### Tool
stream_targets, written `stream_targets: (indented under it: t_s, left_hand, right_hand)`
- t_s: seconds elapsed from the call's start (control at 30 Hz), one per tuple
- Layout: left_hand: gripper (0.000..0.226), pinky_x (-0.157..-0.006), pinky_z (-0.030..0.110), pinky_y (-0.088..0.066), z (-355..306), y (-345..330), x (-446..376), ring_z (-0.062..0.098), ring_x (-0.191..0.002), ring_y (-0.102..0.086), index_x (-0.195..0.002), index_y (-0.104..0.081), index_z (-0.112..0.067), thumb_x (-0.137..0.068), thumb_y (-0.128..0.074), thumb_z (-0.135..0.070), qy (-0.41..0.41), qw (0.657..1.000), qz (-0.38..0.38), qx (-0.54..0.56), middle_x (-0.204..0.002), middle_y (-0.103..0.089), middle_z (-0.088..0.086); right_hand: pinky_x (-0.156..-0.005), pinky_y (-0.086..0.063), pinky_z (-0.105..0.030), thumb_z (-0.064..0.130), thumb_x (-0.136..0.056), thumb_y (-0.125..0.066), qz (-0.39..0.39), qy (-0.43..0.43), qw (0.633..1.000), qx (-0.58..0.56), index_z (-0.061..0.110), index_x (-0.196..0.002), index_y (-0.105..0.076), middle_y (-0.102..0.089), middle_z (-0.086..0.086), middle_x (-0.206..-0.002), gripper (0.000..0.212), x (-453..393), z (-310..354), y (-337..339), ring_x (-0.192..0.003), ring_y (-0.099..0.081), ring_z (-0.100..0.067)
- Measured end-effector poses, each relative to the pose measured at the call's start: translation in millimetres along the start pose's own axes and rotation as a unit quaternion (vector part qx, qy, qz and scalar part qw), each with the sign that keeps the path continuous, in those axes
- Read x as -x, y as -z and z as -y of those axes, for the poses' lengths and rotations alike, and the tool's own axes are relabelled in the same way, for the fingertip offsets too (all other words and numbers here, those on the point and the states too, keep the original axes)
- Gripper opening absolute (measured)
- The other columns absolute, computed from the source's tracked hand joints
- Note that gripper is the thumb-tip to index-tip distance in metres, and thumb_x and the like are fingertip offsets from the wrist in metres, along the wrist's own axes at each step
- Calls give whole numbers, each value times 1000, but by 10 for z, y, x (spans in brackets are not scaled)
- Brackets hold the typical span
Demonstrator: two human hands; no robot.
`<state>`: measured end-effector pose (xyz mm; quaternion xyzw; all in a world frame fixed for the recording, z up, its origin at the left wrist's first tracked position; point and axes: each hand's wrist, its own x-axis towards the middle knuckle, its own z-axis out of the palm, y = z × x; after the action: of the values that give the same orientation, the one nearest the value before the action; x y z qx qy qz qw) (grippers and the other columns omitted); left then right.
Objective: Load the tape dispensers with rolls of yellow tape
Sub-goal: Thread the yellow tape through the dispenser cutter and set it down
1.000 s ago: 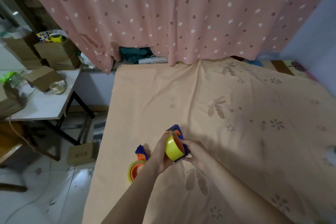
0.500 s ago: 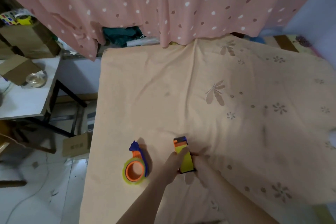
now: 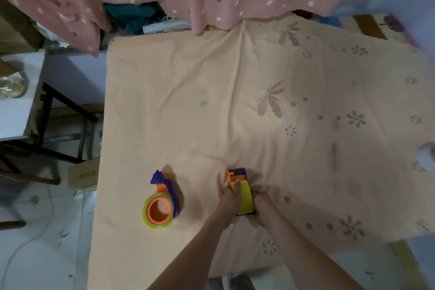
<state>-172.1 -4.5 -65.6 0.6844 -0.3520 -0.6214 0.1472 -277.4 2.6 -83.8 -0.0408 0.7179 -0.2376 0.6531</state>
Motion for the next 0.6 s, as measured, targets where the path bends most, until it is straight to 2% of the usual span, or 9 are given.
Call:
stream_targets:
  t_s: [0.1,0.17,0.23,0.3,0.33,0.4,0.47,0.5,0.6]
  left_hand:
    - [65,-117,45,-31,57,-16,-81,38,-142,-36,-156,-30,-12,-106,-28,-52,56,992,-3,-114,-160,-29,20]
    - [66,-115,45,-30,75,-30,-66,38,-139,-36,-153,-34,-11,-105,-26,-55,73,990,-4,-122,-155,-35,21]
    - [65,-115,47,-29,116,-39,-77,38,-138,-35,-150,-37,-10,-105,-25,-55,81,988,-3,-128,-148,-39,22]
    - [63,-116,47,-28,159,-26,-88,37,-140,-33,-150,-37,-10,-105,-27,-53,85,988,-3,-128,-148,-38,22]
    - [63,-116,47,-29,181,-17,-83,37,-140,-33,-152,-36,-10,-105,-28,-52,85,989,-5,-123,-148,-37,22]
    - [63,-117,48,-31,234,0,-73,36,-139,-33,-152,-34,-11,-105,-28,-52,82,990,-7,-113,-144,-38,22]
    - [62,-116,51,-34,252,11,-53,37,-141,-31,-152,-34,-13,-105,-30,-52,83,992,-2,-95,-148,-36,21]
    - [61,-116,52,-35,250,8,-51,37,-142,-31,-152,-34,-13,-104,-32,-51,83,992,-1,-91,-151,-34,21]
    - [64,-110,56,-42,257,-12,-57,39,-137,-34,-156,-25,-15,-104,-32,-53,75,993,-4,-89,-146,-38,21]
  right_hand:
    - [-90,-53,-53,15,-102,-42,36,-9,999,-35,-6,-128,-57,-58,-32,-131,36,39,-1,-36,-110,-61,-45]
    - [-98,-46,-63,19,-102,-43,49,-26,998,-38,-9,-128,-57,-57,-35,-129,41,-33,-29,-41,-116,-58,-50]
    - [-94,-50,-60,14,-99,-50,33,-17,999,-10,-10,-123,-60,-61,-33,-123,35,-74,-32,-26,-107,-63,-47]
    - [-81,-57,-47,9,-96,-56,4,25,997,70,-6,-117,-64,-68,-27,-115,27,-109,-17,-20,-92,-69,-37]
    - [-81,-57,-45,9,-95,-59,-6,45,992,117,-4,-116,-66,-69,-26,-115,26,-124,-6,-21,-93,-69,-36]
    - [-86,-54,-40,15,-94,-62,-36,75,962,261,-2,-114,-69,-69,-24,-117,27,-123,53,-34,-103,-67,-36]
    - [-84,-50,-34,26,-95,-59,-80,99,895,428,3,-115,-68,-69,-19,-117,32,-86,118,-39,-107,-65,-33]
    - [-85,-49,-33,28,-96,-55,-98,113,867,476,4,-119,-65,-67,-18,-120,35,-66,149,-44,-109,-63,-33]
    - [-85,-50,-31,25,-97,-50,-94,120,850,504,5,-124,-60,-64,-18,-124,35,-42,199,-64,-111,-62,-34]
